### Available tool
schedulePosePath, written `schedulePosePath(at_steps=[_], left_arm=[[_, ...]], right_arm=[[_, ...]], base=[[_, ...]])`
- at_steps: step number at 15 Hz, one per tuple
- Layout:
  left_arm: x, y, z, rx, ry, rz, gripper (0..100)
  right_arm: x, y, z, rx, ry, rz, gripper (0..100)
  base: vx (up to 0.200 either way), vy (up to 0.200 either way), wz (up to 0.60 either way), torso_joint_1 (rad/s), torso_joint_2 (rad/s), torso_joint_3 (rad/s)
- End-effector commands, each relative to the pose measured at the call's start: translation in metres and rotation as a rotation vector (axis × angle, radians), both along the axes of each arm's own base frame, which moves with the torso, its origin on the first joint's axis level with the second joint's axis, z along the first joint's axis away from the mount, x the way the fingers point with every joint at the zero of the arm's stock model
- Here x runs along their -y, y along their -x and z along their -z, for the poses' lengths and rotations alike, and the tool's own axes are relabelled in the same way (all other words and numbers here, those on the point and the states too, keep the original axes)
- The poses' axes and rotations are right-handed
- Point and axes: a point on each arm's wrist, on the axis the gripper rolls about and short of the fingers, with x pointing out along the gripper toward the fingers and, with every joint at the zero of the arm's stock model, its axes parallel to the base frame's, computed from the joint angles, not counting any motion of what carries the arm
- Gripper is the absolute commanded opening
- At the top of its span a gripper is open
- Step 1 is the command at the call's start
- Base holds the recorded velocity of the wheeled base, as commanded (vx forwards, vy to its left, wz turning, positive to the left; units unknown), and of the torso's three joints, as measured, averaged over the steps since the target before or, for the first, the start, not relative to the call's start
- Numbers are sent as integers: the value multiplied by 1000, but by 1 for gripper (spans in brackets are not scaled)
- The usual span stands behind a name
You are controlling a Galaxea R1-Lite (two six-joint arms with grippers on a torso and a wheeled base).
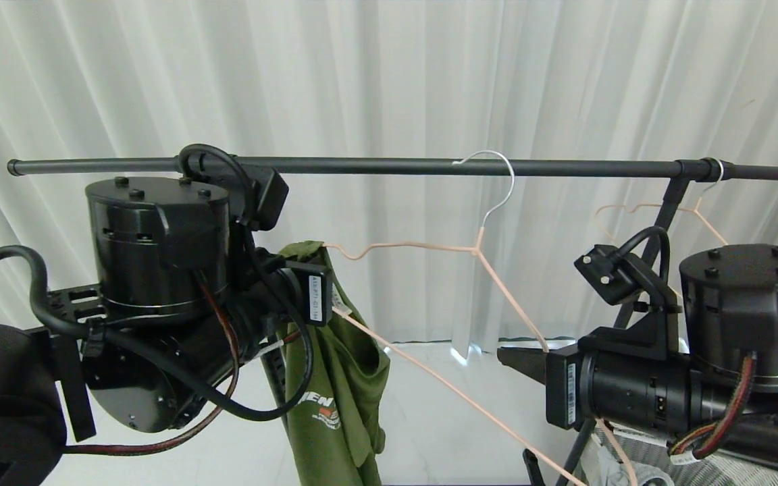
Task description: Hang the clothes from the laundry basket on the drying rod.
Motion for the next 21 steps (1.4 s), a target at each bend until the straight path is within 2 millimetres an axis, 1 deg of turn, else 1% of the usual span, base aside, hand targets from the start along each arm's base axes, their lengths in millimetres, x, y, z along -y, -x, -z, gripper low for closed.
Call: schedulePosePath(at_steps=[1, 4, 7, 10, 13, 16, 18, 21], left_arm=[[8, -5, 0, -1, 2, 10, 0], [11, -14, -6, 7, 56, -13, 0], [11, -13, -7, 8, 60, -10, 0], [11, -12, -6, 6, 59, -9, 0], [17, -4, -4, -1, 59, 27, 0], [26, 3, -10, 41, 94, 69, 0], [30, 7, -10, 44, 97, 91, 0], [31, 18, -16, 58, 114, 129, 0]], right_arm=[[-3, 5, 0, -2, -2, -24, 0], [-7, 23, 5, -19, 7, -117, 0], [-9, 29, 10, -44, 12, -186, 0], [-11, 26, 11, -37, -2, -184, 0], [-17, 21, 12, -14, -29, -179, 0], [-22, 19, 16, -19, -19, -182, 0], [-24, 15, 18, -9, -23, -179, 0], [-26, 5, 21, 20, -15, -166, 0]], base=[[0, 0, 0, 0, 0, 0], [0, 0, 0, 0, 0, 0], [0, 0, 0, 0, 0, 0], [0, 0, 0, 0, 0, 0], [0, 0, 0, 0, 0, 0], [0, 0, 0, 0, 0, 0], [0, 0, 0, 0, 0, 0], [0, 0, 0, 0, 0, 0]])
